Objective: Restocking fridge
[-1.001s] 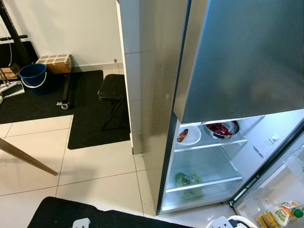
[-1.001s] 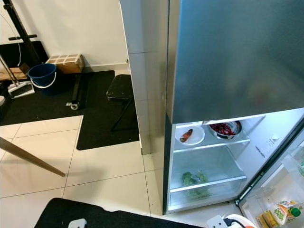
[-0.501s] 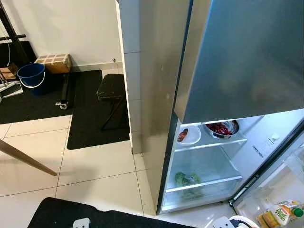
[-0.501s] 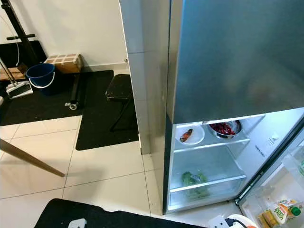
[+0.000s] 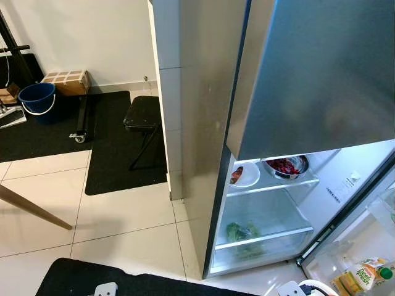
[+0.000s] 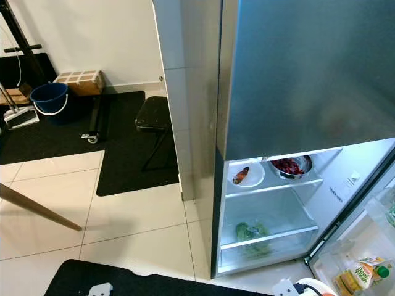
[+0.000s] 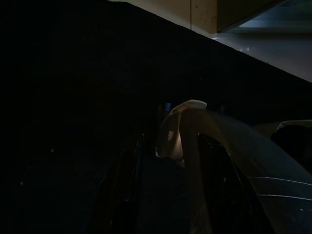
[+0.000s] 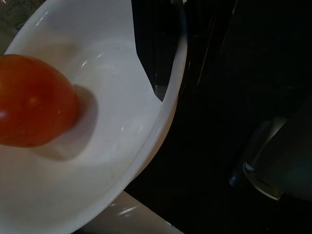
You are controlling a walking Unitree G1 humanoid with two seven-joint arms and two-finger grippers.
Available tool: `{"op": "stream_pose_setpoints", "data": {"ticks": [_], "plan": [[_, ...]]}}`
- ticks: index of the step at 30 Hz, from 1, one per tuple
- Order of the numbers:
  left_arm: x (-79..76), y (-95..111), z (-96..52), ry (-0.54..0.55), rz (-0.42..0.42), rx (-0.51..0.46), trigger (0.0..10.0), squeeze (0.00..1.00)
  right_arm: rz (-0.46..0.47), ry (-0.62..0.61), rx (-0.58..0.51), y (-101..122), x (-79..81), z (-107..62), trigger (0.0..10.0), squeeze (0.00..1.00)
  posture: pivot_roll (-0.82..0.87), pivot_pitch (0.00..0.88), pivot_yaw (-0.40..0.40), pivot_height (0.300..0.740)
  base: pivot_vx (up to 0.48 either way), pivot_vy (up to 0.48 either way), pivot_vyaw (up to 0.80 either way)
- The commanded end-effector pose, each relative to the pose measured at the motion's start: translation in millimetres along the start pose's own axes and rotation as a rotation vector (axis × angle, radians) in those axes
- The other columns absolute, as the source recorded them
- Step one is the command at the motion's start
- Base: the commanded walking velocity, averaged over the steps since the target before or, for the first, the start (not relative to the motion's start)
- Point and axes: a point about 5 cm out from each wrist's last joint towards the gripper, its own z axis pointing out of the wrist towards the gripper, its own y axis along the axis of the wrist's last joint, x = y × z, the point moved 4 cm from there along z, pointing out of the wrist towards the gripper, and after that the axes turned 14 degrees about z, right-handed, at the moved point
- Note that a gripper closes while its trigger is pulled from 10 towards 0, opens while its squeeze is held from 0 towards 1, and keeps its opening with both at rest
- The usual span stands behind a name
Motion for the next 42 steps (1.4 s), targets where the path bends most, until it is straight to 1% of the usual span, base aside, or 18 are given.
{"op": "stream_pose_setpoints", "data": {"ticks": [1,8,17,22,27,30,35,42], "plan": [[-3.3,-3.2,0.2,-0.003,-0.011,0.011,10.0,0.0,-0.017,-0.012,0.0,1.1,-4.6,-0.3,10.0,0.0,-0.02,0.0,-0.013,0.74,0.0,0.0,0.0],[-7.1,-5.8,0.5,-0.01,-0.012,0.019,10.0,0.0,-0.014,-0.021,-0.008,4.5,-8.6,-0.3,10.0,0.0,-0.03,0.0,-0.011,0.74,0.0,0.0,0.0],[-5.2,-4.2,0.5,-0.007,-0.016,0.015,10.0,0.0,-0.016,-0.013,-0.008,4.9,-4.9,0.2,10.0,0.0,-0.03,0.0,-0.005,0.74,0.0,0.0,0.0],[-6.1,-4.4,0.6,-0.013,-0.01,0.017,10.0,0.0,-0.014,-0.015,-0.006,3.4,-5.5,-0.1,10.0,0.0,-0.03,0.0,-0.005,0.74,0.0,0.0,0.0],[-4.0,-2.7,0.5,-0.004,-0.02,0.008,10.0,0.0,-0.021,-0.014,0.001,1.0,-6.2,-0.5,10.0,0.0,-0.03,0.0,-0.014,0.74,0.0,0.0,0.0],[-3.5,-6.0,-0.4,-0.003,-0.018,0.019,10.0,0.0,-0.018,-0.016,0.0,1.0,-6.8,-0.5,10.0,0.0,-0.03,0.0,-0.012,0.74,0.0,0.0,0.0],[-6.7,-7.3,0.0,-0.009,-0.02,0.021,10.0,0.0,-0.024,-0.023,-0.004,3.4,-10.8,-0.7,10.0,0.0,-0.03,0.0,-0.017,0.74,0.0,0.0,0.0],[-8.2,-6.3,0.6,-0.015,-0.009,0.022,10.0,0.0,-0.03,-0.019,-0.005,4.3,-10.3,-0.6,10.0,0.0,-0.02,0.0,-0.017,0.74,0.0,0.0,0.0]]}}
